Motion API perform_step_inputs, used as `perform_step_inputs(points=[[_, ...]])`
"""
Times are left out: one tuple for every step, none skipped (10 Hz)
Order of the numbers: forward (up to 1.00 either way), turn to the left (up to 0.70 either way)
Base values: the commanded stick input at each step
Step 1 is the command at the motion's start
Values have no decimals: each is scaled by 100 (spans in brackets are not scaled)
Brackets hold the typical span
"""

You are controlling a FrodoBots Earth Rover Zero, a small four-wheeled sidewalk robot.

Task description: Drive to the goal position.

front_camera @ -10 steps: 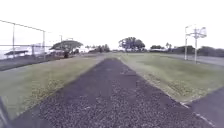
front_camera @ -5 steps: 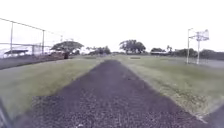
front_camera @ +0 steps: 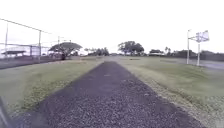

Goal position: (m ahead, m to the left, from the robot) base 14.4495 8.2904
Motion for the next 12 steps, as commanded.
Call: perform_step_inputs(points=[[70,0],[70,0],[70,0],[70,0],[70,0],[70,0],[70,0],[70,0],[70,0],[70,0],[70,0],[70,0]])
